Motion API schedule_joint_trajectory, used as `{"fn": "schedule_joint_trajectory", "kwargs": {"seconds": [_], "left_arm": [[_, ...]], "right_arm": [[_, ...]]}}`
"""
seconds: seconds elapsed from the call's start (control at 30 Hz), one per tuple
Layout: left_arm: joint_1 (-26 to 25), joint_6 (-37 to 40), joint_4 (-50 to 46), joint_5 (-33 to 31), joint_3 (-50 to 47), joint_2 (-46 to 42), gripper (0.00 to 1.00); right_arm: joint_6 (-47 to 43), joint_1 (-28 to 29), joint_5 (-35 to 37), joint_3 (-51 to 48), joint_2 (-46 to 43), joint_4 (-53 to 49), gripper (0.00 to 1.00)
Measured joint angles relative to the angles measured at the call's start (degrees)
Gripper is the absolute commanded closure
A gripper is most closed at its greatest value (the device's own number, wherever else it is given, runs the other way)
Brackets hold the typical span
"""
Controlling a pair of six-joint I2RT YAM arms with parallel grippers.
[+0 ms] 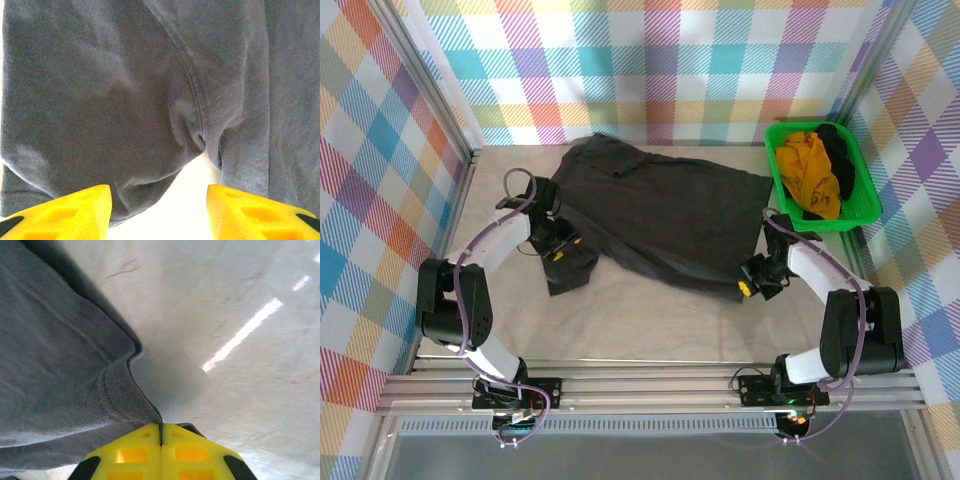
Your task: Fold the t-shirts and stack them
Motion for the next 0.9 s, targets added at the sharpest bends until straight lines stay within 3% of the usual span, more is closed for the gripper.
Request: {"fn": "schedule_joint_trajectory", "kwargs": {"seconds": [0.2, 0.3, 0.37, 0.5, 0.7, 0.77, 0.9], "left_arm": [[-0.39, -0.26, -0.15, 0.07, -1.70, -0.74, 0.46], [-0.44, -0.26, -0.35, 0.02, -2.08, -1.18, 0.46], [-0.44, -0.24, -1.09, -0.09, -2.29, -1.75, 0.45], [-0.46, -0.15, -2.69, -0.90, -2.82, -3.23, 0.43], [-0.48, 0.00, -4.46, -2.89, -2.93, -4.17, 0.42], [-0.46, -0.02, -4.59, -3.50, -2.93, -4.15, 0.41], [-0.46, -0.04, -4.55, -3.65, -2.86, -3.82, 0.41]], "right_arm": [[-3.37, -4.46, 0.81, -1.62, -0.92, -3.15, 0.99], [-5.22, -6.19, 1.73, -1.20, 0.44, -3.89, 0.84], [-6.03, -6.78, 3.54, -0.50, 1.99, -4.96, 0.66], [-5.88, -6.93, 6.23, -0.44, -0.66, -7.61, 0.52], [1.97, -0.61, 3.32, -3.19, -10.21, -9.01, 0.44], [6.62, 2.40, 1.07, -6.05, -11.41, -7.78, 0.40], [15.82, 5.05, -2.08, -10.05, -11.82, -4.39, 0.40]]}}
